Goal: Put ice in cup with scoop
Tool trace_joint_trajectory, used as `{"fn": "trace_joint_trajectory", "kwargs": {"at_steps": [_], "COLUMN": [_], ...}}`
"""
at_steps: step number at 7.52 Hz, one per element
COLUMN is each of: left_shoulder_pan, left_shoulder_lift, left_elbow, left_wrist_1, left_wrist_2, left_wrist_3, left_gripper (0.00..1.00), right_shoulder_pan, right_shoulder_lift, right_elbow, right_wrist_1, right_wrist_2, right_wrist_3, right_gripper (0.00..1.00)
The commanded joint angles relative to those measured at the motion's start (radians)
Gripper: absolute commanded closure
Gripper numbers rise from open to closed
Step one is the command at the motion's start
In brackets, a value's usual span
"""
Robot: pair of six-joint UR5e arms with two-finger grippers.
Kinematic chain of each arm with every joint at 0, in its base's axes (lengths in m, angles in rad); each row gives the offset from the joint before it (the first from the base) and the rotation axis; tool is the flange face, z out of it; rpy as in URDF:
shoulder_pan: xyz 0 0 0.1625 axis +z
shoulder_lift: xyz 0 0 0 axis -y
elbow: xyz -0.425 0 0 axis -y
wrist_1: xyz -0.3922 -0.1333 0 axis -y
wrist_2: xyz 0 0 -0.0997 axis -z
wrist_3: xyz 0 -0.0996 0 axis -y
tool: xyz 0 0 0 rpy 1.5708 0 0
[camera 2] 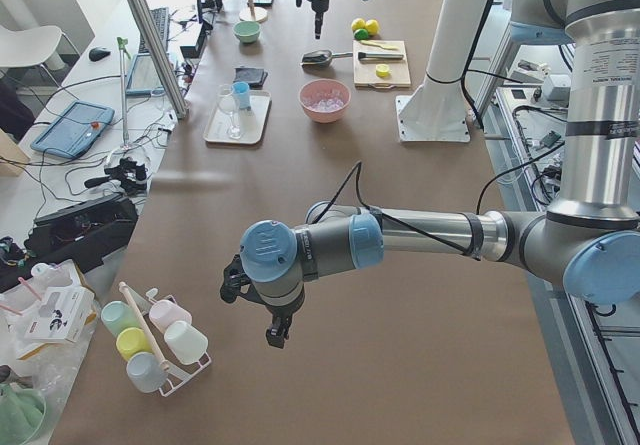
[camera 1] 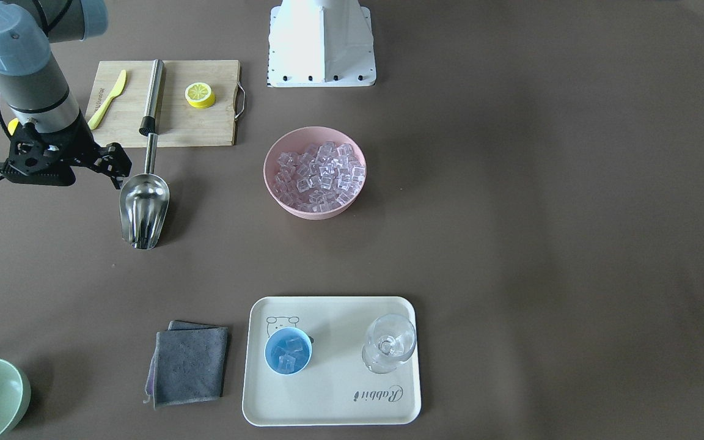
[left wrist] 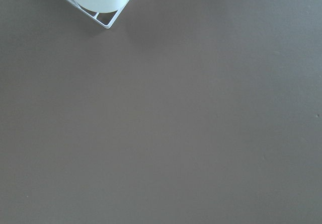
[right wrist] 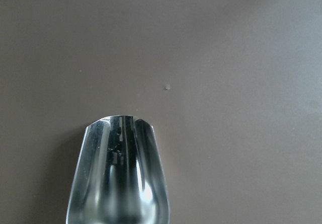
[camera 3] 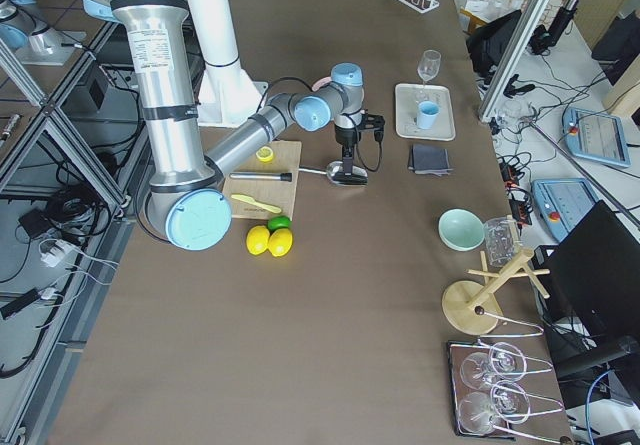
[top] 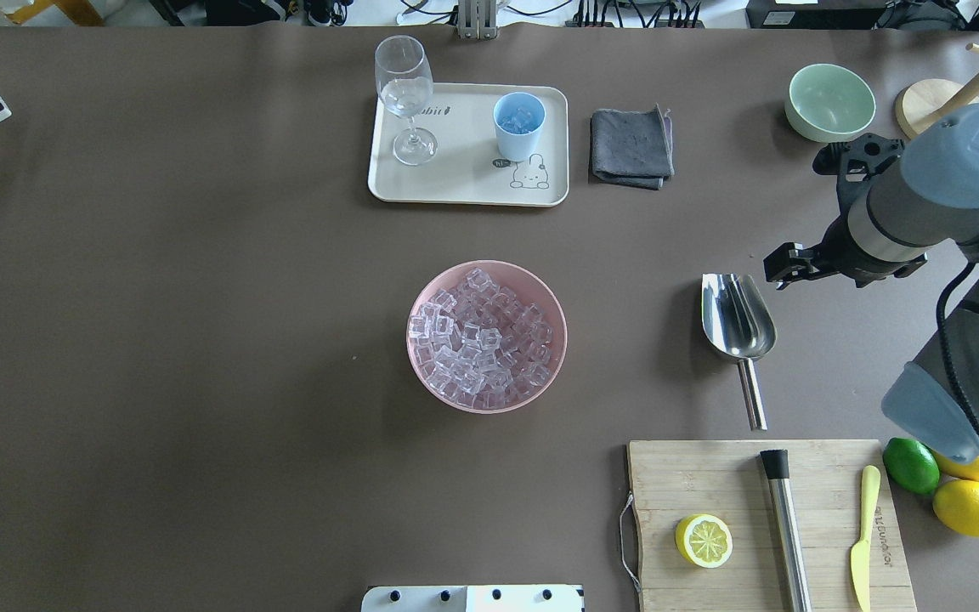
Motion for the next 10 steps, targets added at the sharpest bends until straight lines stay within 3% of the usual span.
{"fn": "trace_joint_trajectory", "kwargs": {"at_steps": [1,3,5,6,10], "left_shoulder_pan": [0.0,0.0,0.002,0.002,0.002], "left_shoulder_lift": [0.0,0.0,0.0,0.0,0.0], "left_elbow": [0.0,0.0,0.002,0.0,0.0], "left_wrist_1": [0.0,0.0,0.0,0.0,0.0], "left_wrist_2": [0.0,0.0,0.0,0.0,0.0], "left_wrist_3": [0.0,0.0,0.0,0.0,0.0], "left_gripper": [0.02,0.02,0.02,0.02,0.02], "right_shoulder_pan": [0.189,0.376,0.61,0.676,0.764], "right_shoulder_lift": [-0.117,-0.24,-0.303,-0.312,-0.34], "right_elbow": [-0.001,-0.009,-0.127,-0.175,-0.196], "right_wrist_1": [0.001,0.002,0.002,0.002,0.002], "right_wrist_2": [0.107,0.158,0.252,0.256,0.312], "right_wrist_3": [-0.24,-0.471,-0.752,-0.831,-0.845], "right_gripper": [0.01,0.01,0.01,0.01,0.01]}}
